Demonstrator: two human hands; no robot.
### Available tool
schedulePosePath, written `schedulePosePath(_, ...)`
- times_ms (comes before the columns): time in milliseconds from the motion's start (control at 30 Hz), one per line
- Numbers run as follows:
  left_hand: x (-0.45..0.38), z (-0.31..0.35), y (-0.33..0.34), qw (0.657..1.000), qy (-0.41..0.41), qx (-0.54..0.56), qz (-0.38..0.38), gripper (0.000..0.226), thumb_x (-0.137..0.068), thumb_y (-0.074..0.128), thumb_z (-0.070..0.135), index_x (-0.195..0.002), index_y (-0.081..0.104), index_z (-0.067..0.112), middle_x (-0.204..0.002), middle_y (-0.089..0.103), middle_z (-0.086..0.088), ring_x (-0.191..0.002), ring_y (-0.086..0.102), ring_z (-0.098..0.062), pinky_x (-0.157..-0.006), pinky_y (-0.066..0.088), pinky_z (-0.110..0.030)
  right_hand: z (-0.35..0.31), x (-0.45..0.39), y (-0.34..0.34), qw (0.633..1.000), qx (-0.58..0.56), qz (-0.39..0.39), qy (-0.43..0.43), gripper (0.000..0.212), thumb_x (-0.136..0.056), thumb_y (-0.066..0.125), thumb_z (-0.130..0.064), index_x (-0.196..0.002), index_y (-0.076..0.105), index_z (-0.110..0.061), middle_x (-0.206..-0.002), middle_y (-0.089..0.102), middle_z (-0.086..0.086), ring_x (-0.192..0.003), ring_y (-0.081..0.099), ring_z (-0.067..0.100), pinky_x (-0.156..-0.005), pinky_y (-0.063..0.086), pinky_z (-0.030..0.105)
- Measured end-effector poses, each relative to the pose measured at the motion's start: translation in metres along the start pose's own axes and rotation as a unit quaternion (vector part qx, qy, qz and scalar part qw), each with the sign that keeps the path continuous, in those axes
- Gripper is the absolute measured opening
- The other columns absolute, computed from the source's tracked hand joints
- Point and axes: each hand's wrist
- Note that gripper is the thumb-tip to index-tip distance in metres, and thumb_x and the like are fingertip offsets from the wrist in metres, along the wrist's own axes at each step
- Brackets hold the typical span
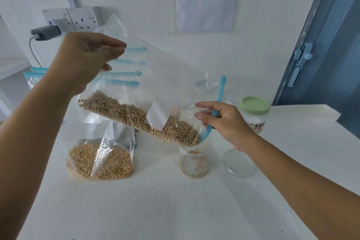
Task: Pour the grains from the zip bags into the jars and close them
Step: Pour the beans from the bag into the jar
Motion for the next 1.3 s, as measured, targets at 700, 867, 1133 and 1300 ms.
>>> schedulePosePath(700, 0.003, 0.005, 0.006, 1.0, 0.002, 0.022, 0.007, 0.016, -0.092, 0.078, 0.021, -0.108, 0.079, 0.022, -0.099, 0.077, -0.003, -0.079, 0.062, -0.023, -0.068, 0.058, -0.015, 0.008, -0.005, 0.002, 1.0, -0.001, -0.009, 0.014, 0.032, -0.1, 0.065, -0.001, -0.122, 0.073, -0.021, -0.106, 0.08, 0.005, -0.077, 0.063, 0.014, -0.087, 0.056, 0.029)
schedulePosePath(867, 0.004, 0.008, 0.006, 1.0, 0.005, 0.012, 0.01, 0.019, -0.091, 0.078, 0.022, -0.111, 0.08, 0.021, -0.101, 0.077, 0.0, -0.071, 0.061, -0.018, -0.067, 0.057, -0.014, 0.007, -0.004, 0.002, 1.0, 0.0, -0.012, 0.013, 0.031, -0.098, 0.067, -0.002, -0.123, 0.073, -0.02, -0.106, 0.08, 0.004, -0.077, 0.064, 0.013, -0.086, 0.056, 0.027)
schedulePosePath(1133, 0.009, 0.003, 0.003, 1.0, 0.003, 0.008, -0.016, 0.037, -0.079, 0.086, 0.027, -0.114, 0.079, 0.02, -0.098, 0.076, -0.008, -0.072, 0.064, -0.015, -0.073, 0.06, -0.02, 0.009, -0.003, 0.003, 1.0, 0.002, -0.014, 0.017, 0.03, -0.096, 0.07, -0.003, -0.122, 0.074, -0.018, -0.106, 0.08, 0.004, -0.08, 0.067, 0.009, -0.084, 0.056, 0.025)
schedulePosePath(1300, 0.009, 0.003, 0.002, 1.0, 0.007, 0.001, -0.019, 0.037, -0.078, 0.086, 0.025, -0.114, 0.079, 0.02, -0.098, 0.075, -0.01, -0.072, 0.063, -0.015, -0.075, 0.06, -0.024, 0.009, -0.004, 0.004, 1.0, 0.012, -0.018, 0.017, 0.03, -0.096, 0.07, -0.003, -0.121, 0.074, -0.019, -0.106, 0.08, 0.003, -0.083, 0.069, 0.007, -0.085, 0.056, 0.026)
Point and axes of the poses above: each hand's wrist, its own x-axis away from the middle knuckle, its own y-axis out of the palm, z = x × y
